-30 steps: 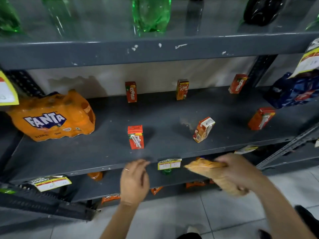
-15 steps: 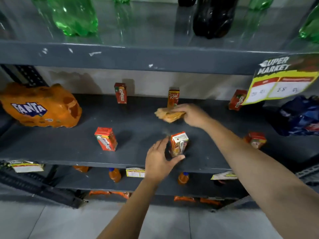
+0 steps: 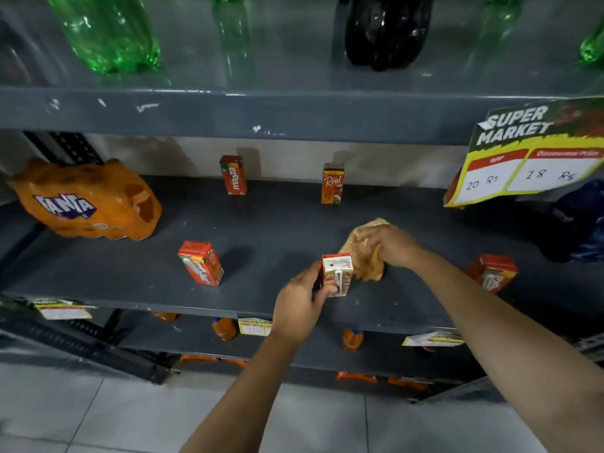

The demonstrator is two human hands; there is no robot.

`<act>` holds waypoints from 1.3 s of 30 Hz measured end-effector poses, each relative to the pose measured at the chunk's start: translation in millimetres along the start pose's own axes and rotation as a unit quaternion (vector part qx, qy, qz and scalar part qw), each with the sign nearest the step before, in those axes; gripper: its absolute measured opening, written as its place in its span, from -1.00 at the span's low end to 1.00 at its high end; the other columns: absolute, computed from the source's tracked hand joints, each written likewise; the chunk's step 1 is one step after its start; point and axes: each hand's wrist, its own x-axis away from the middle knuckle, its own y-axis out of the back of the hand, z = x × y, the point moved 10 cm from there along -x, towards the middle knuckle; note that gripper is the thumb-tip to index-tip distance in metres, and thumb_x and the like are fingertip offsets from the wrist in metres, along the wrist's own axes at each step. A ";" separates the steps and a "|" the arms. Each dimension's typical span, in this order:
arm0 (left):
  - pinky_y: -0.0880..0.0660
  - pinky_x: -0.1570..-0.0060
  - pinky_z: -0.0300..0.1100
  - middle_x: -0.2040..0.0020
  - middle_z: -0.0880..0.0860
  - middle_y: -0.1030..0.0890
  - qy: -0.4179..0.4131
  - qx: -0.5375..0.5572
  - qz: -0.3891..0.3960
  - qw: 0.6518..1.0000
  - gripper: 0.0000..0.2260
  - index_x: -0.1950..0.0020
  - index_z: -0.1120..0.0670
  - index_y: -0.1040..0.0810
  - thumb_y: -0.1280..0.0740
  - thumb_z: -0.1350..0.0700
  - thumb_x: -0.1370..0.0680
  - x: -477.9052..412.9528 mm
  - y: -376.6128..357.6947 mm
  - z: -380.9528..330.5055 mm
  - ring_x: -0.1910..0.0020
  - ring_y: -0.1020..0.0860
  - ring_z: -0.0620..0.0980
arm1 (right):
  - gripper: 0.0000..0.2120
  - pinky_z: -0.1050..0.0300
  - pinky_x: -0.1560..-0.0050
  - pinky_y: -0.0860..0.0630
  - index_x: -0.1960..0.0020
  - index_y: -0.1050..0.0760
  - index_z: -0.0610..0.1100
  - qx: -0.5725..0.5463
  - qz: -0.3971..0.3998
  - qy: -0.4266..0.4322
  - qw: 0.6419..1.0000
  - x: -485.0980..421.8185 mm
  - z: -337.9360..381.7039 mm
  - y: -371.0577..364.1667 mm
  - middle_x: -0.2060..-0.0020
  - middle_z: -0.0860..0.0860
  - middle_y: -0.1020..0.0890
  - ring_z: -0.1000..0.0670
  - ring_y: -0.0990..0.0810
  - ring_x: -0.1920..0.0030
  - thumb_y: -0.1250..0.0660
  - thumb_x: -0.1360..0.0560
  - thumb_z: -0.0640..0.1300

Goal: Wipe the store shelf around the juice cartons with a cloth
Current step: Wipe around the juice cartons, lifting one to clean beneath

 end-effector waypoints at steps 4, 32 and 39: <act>-0.48 -0.12 -0.06 -0.20 0.03 -0.59 -0.025 -0.015 0.034 0.999 -0.54 -0.42 0.04 -0.36 -0.29 -0.09 -0.56 3.0 -2.1 0.5 -0.14 -0.53 0.00 | -0.58 0.05 -0.20 -0.50 0.17 -0.69 0.00 -0.083 -0.026 -0.049 0.995 -8.8 -10.7 34.1 -0.14 -0.06 -0.66 -0.08 -0.59 -0.17 -0.19 -0.46 -0.43; -0.01 -0.49 -0.15 -0.50 0.14 -0.29 -0.043 -0.206 0.066 0.975 -0.52 -0.50 0.19 -0.24 0.04 0.02 -0.63 10.7 -2.4 50.4 -0.51 -0.18 0.03 | -0.65 0.08 0.06 -0.52 -0.01 -0.63 -0.13 0.034 -0.096 -0.215 0.971 9.7 -8.4 83.6 0.05 -0.16 -0.66 -0.19 -0.62 0.05 -0.27 -0.52 0.14; -0.17 -0.41 0.07 -0.38 0.18 -0.46 -0.060 -0.229 0.033 0.971 -0.60 -0.39 0.24 -0.41 -0.12 0.10 -0.61 11.6 2.4 42.0 -0.41 -0.38 0.10 | -0.68 -0.14 -0.15 -0.51 -0.26 -0.48 -0.22 0.106 -0.165 -0.195 0.961 -98.1 -21.3 92.9 -0.21 -0.23 -0.54 -0.29 -0.51 -0.21 -0.19 -0.53 -0.26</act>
